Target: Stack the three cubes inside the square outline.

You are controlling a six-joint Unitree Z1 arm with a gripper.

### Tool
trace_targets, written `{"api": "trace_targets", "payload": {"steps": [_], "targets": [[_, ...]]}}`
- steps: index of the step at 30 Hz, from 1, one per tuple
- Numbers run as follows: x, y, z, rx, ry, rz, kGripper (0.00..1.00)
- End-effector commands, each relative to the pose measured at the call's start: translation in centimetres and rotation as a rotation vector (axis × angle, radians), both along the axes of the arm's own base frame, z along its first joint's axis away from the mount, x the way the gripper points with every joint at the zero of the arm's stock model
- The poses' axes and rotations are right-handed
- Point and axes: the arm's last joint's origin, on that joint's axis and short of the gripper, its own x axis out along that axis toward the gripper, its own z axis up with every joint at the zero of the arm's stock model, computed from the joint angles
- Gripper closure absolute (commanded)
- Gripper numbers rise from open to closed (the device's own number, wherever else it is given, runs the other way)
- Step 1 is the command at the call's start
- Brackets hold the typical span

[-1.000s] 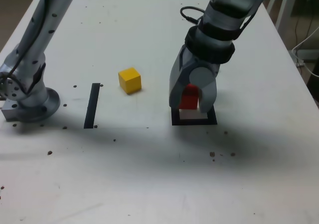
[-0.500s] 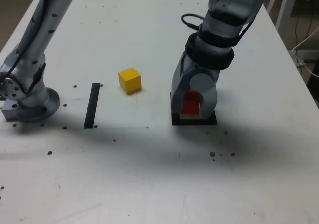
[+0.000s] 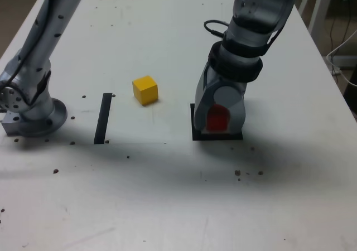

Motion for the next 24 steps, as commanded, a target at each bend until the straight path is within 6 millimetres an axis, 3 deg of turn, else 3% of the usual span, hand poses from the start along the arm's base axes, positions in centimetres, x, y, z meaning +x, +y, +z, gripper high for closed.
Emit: {"api": "trace_targets", "payload": {"steps": [1,7,12,19,24], "targets": [[-0.1,0.1,-0.1,0.001,0.001,0.000,0.05],[-0.3,0.1,0.1,0.005,0.000,-0.001,0.01],[-1.4,0.5,1.7,0.038,-0.026,0.005,0.01],[-5.2,2.3,4.7,0.098,-0.044,0.061,0.01],[-8.4,3.6,5.9,0.118,-0.035,0.111,0.01]]}}
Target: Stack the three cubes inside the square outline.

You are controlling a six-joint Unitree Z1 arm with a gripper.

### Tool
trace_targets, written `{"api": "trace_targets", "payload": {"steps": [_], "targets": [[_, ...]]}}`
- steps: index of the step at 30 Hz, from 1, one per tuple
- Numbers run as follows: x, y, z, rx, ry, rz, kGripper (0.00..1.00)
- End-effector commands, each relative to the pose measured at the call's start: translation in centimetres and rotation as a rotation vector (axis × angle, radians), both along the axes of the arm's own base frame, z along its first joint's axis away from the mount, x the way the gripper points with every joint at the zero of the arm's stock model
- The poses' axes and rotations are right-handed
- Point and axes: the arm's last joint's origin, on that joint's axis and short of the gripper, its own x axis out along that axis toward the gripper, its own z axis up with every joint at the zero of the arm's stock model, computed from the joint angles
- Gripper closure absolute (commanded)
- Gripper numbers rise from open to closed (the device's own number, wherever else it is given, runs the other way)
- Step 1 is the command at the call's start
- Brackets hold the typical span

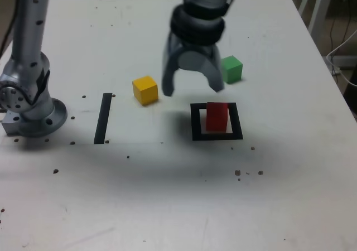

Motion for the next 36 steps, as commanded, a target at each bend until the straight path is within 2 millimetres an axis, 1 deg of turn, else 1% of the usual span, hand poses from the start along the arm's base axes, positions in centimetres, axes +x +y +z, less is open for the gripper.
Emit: {"api": "trace_targets", "payload": {"steps": [1,5,10,16,22,29,36], "targets": [[-1.5,0.6,0.5,0.007,0.004,0.029,0.01],[-3.1,1.1,0.3,0.015,0.027,0.088,0.01],[-4.2,1.6,-0.2,0.027,0.051,0.182,0.01],[-4.8,2.4,-1.1,0.023,0.067,0.262,0.01],[-5.6,3.9,-2.6,-0.012,0.097,0.317,0.01],[-6.6,5.6,-4.0,-0.060,0.127,0.352,0.02],[-6.8,6.2,-4.7,-0.101,0.139,0.342,0.03]]}}
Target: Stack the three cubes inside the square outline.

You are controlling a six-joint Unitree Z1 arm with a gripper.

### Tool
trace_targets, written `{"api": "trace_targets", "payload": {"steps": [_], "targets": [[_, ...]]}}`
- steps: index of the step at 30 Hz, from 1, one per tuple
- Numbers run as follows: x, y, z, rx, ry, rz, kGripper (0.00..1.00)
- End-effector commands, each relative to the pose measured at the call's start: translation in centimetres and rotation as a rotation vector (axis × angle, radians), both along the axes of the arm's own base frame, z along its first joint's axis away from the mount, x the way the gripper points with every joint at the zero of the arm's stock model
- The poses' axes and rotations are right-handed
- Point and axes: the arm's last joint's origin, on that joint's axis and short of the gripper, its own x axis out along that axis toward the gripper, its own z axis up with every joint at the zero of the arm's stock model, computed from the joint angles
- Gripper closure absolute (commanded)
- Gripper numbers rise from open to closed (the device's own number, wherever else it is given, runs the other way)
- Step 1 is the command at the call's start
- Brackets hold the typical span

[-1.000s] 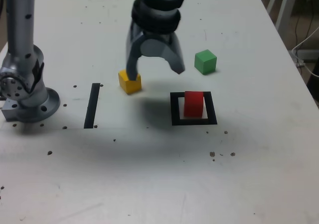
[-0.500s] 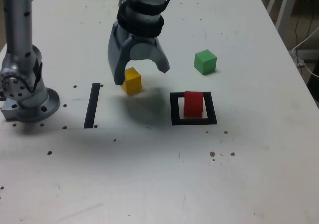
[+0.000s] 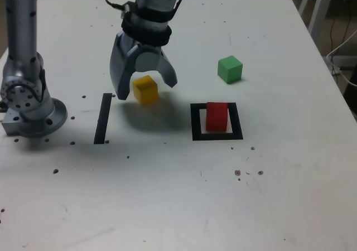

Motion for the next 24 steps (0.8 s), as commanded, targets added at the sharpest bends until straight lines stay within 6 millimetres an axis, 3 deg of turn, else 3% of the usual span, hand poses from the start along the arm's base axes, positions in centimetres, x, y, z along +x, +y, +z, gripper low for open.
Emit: {"api": "trace_targets", "payload": {"steps": [1,16,20,24], "targets": [[0.2,0.1,-0.3,-0.016,0.006,-0.006,0.03],[1.0,1.1,-1.8,-0.096,0.015,-0.034,0.17],[1.2,1.3,-2.1,-0.102,0.020,-0.038,0.31],[1.3,1.4,-2.3,-0.096,0.013,-0.043,0.52]]}}
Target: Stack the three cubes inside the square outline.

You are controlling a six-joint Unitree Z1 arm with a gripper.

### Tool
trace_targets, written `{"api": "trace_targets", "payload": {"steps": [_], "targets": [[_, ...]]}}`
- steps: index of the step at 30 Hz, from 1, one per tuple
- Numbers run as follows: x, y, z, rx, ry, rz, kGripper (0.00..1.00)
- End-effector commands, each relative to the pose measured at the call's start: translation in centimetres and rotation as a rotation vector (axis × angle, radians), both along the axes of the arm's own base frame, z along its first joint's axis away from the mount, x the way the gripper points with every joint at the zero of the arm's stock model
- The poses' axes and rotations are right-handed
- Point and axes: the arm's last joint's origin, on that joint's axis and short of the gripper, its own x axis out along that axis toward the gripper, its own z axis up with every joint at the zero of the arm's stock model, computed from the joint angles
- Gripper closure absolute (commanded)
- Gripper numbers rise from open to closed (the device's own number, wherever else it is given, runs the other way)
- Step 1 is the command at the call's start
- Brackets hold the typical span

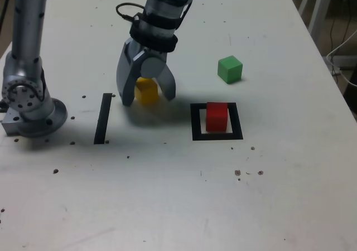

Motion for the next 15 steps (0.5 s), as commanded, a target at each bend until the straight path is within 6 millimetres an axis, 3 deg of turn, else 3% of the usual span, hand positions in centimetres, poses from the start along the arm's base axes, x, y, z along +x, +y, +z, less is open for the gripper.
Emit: {"api": "trace_targets", "payload": {"steps": [1,6,15], "targets": [[0.21,0.11,-0.19,0.006,-0.009,-0.006,0.57],[0.60,0.28,-0.40,0.017,-0.033,-0.026,0.70],[0.67,0.31,-0.56,0.017,-0.035,-0.033,0.71]]}}
